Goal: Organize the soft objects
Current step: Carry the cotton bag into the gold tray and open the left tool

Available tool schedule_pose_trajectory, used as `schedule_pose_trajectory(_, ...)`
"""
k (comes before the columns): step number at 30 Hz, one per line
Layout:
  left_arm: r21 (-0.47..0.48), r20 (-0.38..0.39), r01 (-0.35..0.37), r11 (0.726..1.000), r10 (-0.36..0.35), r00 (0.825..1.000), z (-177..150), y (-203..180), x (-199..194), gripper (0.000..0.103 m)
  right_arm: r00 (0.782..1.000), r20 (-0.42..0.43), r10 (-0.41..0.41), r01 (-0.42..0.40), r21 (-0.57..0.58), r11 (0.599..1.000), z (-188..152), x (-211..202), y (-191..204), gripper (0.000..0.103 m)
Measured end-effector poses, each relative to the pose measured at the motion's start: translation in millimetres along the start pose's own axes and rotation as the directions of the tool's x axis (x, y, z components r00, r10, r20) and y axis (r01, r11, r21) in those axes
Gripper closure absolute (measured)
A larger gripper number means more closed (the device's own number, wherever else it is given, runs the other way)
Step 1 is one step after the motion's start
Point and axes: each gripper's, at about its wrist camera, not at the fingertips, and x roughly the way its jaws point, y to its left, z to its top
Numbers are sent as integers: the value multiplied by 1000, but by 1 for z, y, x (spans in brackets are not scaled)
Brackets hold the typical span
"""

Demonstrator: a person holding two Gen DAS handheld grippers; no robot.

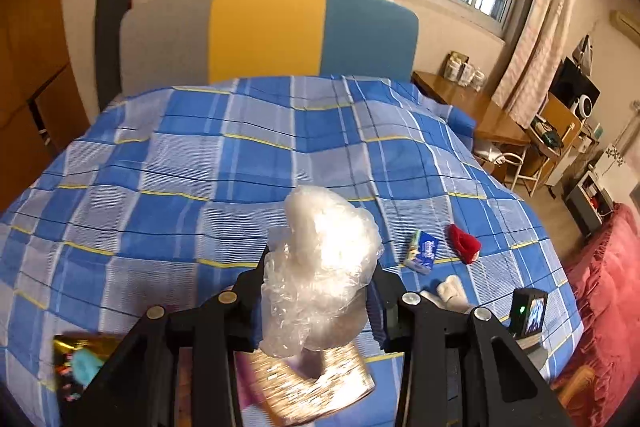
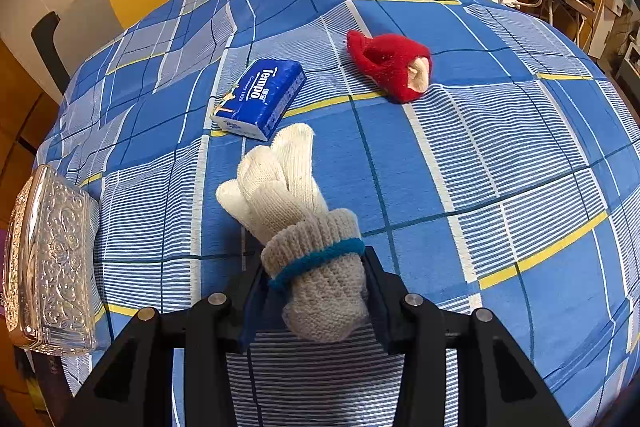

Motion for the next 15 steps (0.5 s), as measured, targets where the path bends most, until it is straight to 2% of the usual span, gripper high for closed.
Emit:
schedule_pose_trajectory(6,-31,27,-19,999,20,999,-25,52,-41,63,1000,20,9,-10,19,1000,1,-5,-5,59)
schedule_pose_trajectory(10,-71,26,-21,997,23,999,-53,91,-61,63,999,33,3,-5,36,999,1,-8,-8,59)
schedule_pose_trajectory(15,-86,14,-58,995,60,998,-95,127,-72,63,999,52,10,-14,69,998,0,-13,-15,59)
